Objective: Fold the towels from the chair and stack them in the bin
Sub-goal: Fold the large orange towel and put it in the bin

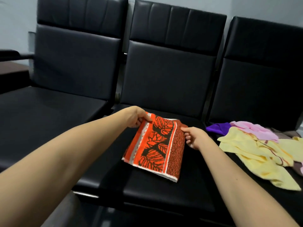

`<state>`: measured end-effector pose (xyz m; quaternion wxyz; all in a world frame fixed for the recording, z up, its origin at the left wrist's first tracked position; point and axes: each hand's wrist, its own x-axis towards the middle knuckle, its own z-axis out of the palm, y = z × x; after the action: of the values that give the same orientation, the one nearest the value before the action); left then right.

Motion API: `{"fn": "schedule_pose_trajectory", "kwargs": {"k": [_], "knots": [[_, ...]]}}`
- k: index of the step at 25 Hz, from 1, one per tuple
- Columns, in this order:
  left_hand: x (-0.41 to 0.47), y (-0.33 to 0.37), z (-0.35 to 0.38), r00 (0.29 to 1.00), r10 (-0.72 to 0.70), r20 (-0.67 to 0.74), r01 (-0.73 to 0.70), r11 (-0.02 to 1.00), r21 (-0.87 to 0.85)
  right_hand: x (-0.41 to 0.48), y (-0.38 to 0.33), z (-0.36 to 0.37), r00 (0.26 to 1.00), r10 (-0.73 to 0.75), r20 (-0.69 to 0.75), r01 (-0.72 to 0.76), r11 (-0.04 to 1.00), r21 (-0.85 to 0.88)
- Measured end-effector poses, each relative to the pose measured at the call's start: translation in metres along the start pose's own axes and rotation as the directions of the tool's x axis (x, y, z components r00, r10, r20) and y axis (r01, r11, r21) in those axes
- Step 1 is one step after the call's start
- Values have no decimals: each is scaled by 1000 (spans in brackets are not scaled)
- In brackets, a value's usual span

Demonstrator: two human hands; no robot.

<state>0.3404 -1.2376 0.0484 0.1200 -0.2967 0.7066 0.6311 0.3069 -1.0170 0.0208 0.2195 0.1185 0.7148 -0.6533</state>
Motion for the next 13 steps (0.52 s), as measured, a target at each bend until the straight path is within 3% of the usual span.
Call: {"fn": "schedule_pose_trajectory", "kwargs": {"k": [4,7,8,10,13], "knots": [[-18,50,0,964,261,58,-220,899,-380,-17,-46,0,939,-342,-35,334,887,319],[-41,61,-6,852,515,91,-426,785,-450,-31,-70,-1,873,-481,-84,476,801,362],[-46,55,-9,831,535,150,-447,804,-393,-34,-67,-2,886,-455,-87,458,836,302],[-53,26,-7,853,477,213,-481,876,-38,-34,-39,-6,960,-278,-37,280,950,134],[-31,-24,-4,966,212,148,-258,826,500,-31,20,-21,997,73,37,-66,985,-162]]}}
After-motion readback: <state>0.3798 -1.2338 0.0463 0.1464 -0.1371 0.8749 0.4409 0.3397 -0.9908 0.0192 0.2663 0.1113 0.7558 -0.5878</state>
